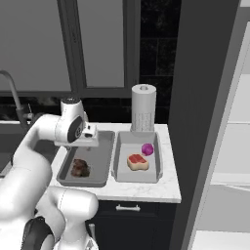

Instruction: Place one onion and one steak in each tupperware on the nearby counter, to pack two identical lunches.

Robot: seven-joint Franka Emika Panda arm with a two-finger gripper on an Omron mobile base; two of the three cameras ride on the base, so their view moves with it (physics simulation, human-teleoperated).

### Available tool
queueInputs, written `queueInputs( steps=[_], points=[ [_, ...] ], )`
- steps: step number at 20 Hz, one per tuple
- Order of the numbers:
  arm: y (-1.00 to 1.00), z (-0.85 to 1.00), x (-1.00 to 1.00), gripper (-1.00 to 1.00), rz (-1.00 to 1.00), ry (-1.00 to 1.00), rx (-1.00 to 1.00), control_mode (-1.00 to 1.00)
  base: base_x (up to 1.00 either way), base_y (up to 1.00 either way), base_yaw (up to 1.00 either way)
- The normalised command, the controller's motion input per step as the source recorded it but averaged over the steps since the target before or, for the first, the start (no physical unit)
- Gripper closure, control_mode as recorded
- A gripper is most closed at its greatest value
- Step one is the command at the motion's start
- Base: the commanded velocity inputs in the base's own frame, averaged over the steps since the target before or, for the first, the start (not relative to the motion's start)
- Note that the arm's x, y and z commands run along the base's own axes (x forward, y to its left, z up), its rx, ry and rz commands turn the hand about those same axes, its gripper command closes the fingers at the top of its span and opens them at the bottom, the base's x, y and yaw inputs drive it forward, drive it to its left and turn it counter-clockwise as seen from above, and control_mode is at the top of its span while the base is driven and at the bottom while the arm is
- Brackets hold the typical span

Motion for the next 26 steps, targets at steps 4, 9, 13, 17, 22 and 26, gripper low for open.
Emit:
queueInputs(
  steps=[4, 9, 13, 17, 22, 26],
  points=[
    [0.00, -0.08, -1.00, -1.00, -0.03, 0.00, 0.00, -1.00, 0.00, 0.00, 0.00],
    [0.00, 0.28, -0.96, -1.00, -0.04, 0.00, 0.01, -1.00, 0.00, 0.00, 0.00],
    [-0.01, 1.00, -0.58, -1.00, -0.08, 0.00, 0.00, -1.00, 0.00, 0.00, 0.00],
    [-0.05, 0.96, -0.67, -1.00, -0.08, 0.00, 0.00, -1.00, 0.00, 0.00, 0.00],
    [-0.09, 0.38, -0.56, -1.00, -0.07, 0.00, 0.00, -1.00, 0.00, 0.00, 0.00],
    [-0.01, 0.00, -0.06, -1.00, -0.03, 0.00, 0.00, -1.00, 0.00, 0.00, 0.00]
  ],
)
